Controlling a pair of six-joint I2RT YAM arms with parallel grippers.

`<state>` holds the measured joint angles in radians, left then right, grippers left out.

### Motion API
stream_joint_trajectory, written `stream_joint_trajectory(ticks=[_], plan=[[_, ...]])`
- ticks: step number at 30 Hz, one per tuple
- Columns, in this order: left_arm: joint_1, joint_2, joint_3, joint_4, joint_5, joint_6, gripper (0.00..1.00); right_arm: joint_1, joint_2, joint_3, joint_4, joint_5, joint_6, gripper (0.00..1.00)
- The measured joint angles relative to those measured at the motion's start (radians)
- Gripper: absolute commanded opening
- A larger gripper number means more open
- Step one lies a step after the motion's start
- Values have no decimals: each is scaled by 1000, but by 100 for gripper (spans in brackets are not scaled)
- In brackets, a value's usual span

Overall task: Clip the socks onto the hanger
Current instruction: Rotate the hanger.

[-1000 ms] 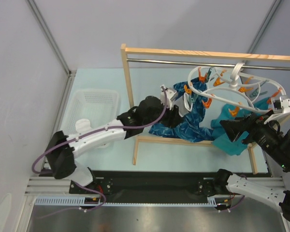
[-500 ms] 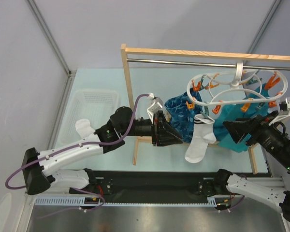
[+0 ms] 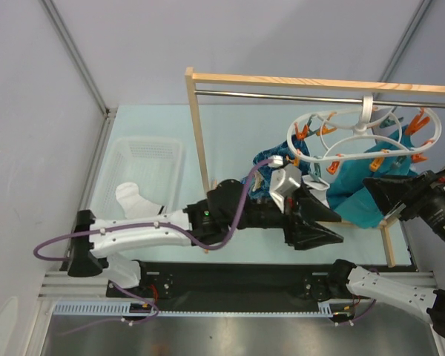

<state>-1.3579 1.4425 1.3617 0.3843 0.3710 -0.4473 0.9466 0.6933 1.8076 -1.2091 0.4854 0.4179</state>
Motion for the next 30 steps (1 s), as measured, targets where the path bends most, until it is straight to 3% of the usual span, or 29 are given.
stream_joint_trajectory(ticks=[8, 15, 24, 30], plan=[[-117, 235, 143, 79, -346, 200, 63, -4, 42, 92, -35, 31, -11, 62], [-100, 452, 310, -8, -516, 228, 63, -5, 66, 166, -84, 65, -26, 61], [-5, 468, 223, -180, -575, 75, 65, -6, 67, 84, -124, 200, 47, 63], [98, 409, 64, -174, -570, 17, 64, -6, 65, -18, -134, 239, 68, 63]])
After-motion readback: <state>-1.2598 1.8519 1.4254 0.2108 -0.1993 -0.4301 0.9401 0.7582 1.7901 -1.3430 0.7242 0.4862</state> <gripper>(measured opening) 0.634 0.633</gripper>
